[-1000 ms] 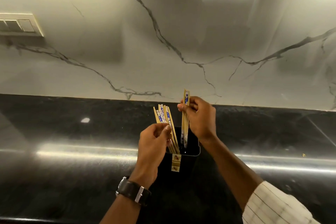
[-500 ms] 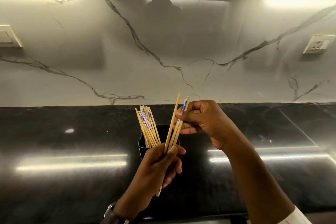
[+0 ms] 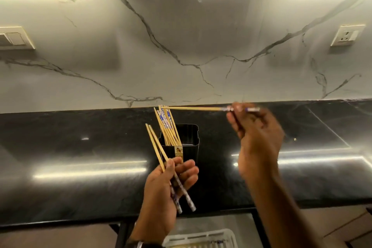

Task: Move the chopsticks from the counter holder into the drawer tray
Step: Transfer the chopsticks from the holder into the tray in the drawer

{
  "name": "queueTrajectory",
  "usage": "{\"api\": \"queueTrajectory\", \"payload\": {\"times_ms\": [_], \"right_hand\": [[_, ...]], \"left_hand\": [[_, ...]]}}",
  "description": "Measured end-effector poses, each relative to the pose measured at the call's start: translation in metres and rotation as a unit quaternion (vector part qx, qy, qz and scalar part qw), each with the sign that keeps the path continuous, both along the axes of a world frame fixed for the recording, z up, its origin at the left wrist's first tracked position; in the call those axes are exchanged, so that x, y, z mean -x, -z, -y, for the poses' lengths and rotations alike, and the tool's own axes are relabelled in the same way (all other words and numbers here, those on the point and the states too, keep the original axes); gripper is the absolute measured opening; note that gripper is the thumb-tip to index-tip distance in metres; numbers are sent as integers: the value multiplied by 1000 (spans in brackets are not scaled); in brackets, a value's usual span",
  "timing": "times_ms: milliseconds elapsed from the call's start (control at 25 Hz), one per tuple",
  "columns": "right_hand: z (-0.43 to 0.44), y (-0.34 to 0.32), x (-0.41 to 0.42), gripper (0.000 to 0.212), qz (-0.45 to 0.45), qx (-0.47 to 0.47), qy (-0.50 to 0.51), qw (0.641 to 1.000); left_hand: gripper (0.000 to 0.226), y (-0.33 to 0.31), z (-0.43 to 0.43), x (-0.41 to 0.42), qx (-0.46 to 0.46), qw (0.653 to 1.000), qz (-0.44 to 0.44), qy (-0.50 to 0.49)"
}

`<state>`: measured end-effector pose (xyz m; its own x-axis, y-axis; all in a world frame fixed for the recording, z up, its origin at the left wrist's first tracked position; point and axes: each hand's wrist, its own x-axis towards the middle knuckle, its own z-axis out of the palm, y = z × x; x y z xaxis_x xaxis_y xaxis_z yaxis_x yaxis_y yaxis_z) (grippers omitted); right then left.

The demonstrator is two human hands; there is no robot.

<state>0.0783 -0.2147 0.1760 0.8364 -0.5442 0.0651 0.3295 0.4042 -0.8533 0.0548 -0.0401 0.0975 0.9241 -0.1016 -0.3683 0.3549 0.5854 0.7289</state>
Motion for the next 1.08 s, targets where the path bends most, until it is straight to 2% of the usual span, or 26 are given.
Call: {"api": "queueTrajectory", "payload": {"times_ms": [120, 200, 280, 400, 640, 720, 840, 880, 920, 1000, 1080], "right_hand": [[-41, 59, 51, 20, -142, -1, -31, 989], [-60, 89, 74, 11, -222, -1, -51, 974], [-70, 104, 88, 9, -264, -32, -80, 961], [-72, 112, 101, 12, -312, -89, -136, 936], [-68, 154, 112, 19, -415, -46, -181, 890], [-72, 161, 120, 27, -455, -89, -174, 869], [-71, 166, 137, 32, -476, -256, -120, 833], [-70, 166, 139, 32, -483, -284, -109, 821], [-70, 168, 140, 31, -486, -283, -115, 819], [-72, 174, 138, 30, -489, -216, -147, 832], [-78, 177, 138, 30, -498, -177, -180, 830]], "left_hand": [[33, -9, 14, -3, 95, 991, -10, -96], [33, -6, 20, 0, 106, 985, -4, -134], [30, 3, 24, 4, 96, 983, 4, -157], [24, 22, 32, 16, 33, 983, -1, -179], [20, 71, 44, 57, -108, 989, 26, -96], [22, 86, 49, 69, -155, 981, 24, -112], [21, 98, 46, 79, -167, 970, 15, -178], [20, 101, 46, 83, -167, 967, 13, -190], [20, 104, 47, 86, -179, 965, 10, -190], [20, 116, 51, 95, -226, 959, -14, -168], [24, 125, 52, 99, -228, 958, -40, -170]]}}
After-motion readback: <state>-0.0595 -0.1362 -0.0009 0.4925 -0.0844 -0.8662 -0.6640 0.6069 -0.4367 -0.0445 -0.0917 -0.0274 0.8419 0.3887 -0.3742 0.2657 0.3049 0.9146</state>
